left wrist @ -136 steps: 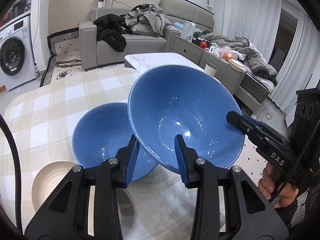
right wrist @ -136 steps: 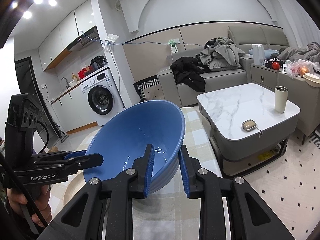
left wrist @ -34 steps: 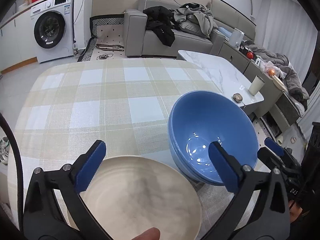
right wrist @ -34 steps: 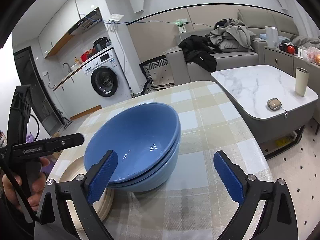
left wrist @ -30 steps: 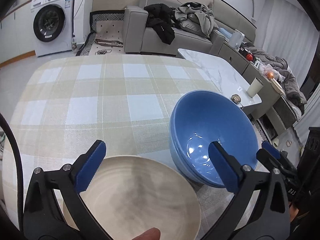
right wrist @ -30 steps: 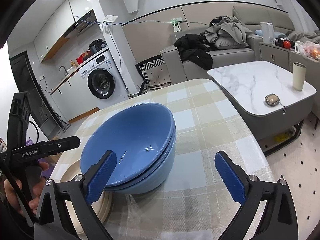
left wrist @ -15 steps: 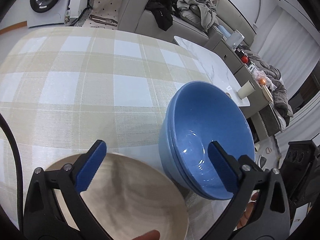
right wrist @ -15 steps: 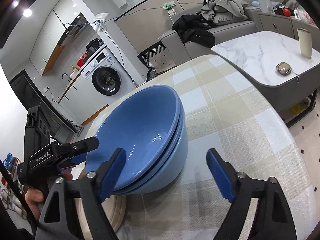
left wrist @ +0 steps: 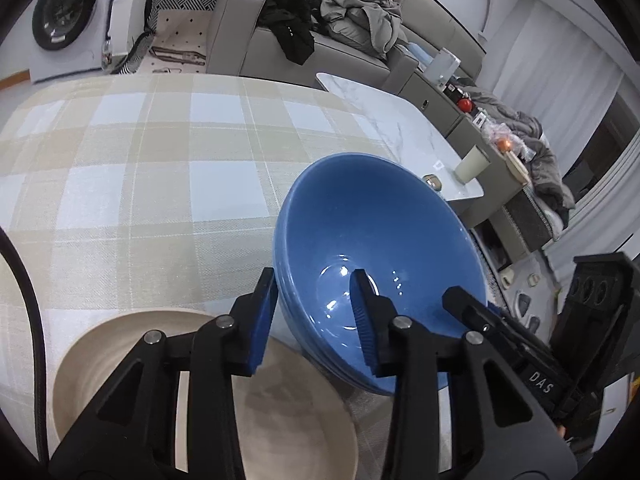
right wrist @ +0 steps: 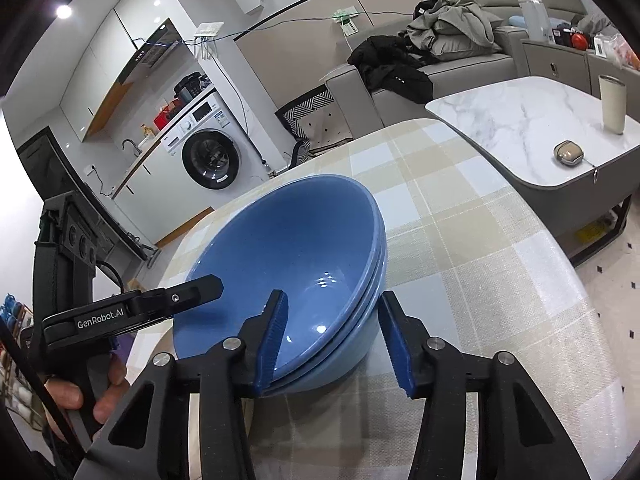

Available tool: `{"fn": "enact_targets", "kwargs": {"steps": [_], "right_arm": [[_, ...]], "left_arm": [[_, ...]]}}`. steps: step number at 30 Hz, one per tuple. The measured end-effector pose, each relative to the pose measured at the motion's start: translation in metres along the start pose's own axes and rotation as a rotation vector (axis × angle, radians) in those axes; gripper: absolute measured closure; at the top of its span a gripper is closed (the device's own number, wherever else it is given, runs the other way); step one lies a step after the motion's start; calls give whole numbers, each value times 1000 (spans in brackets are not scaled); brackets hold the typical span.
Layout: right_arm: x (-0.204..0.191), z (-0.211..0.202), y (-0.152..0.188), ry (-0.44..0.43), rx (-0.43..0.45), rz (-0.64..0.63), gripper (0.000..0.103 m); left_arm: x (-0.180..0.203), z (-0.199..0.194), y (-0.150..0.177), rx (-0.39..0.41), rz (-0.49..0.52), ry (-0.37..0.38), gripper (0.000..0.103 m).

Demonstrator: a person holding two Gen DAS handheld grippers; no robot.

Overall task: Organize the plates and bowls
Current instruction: 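Carry the nested blue bowls with both grippers over the cream plate stack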

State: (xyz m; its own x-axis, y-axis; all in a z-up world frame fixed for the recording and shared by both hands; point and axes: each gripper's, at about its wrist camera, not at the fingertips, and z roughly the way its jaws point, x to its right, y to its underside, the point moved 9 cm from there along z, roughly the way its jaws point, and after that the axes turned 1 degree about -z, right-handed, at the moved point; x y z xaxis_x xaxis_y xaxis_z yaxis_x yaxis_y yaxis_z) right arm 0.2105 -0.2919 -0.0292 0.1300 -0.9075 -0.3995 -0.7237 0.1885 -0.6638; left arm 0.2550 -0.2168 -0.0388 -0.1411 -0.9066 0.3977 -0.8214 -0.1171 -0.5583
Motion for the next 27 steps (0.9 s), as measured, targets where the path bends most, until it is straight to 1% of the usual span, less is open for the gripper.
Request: {"fn": "enact_targets", "kwargs": {"steps": [8, 15, 22, 27], "right_arm": [[3, -3, 0, 11, 16, -13, 56], [1, -12, 0, 14, 43, -64, 56], [2, -24, -1, -7, 75, -70, 56], [-1, -33, -1, -18, 81, -84, 56]], "left_arm": [[7, -10, 2, 22, 30, -15, 69], [13, -20, 10, 34, 45, -20, 69], [26, -38, 14, 59, 83, -46, 69], [35, -54, 15, 86, 99, -60, 69]]}}
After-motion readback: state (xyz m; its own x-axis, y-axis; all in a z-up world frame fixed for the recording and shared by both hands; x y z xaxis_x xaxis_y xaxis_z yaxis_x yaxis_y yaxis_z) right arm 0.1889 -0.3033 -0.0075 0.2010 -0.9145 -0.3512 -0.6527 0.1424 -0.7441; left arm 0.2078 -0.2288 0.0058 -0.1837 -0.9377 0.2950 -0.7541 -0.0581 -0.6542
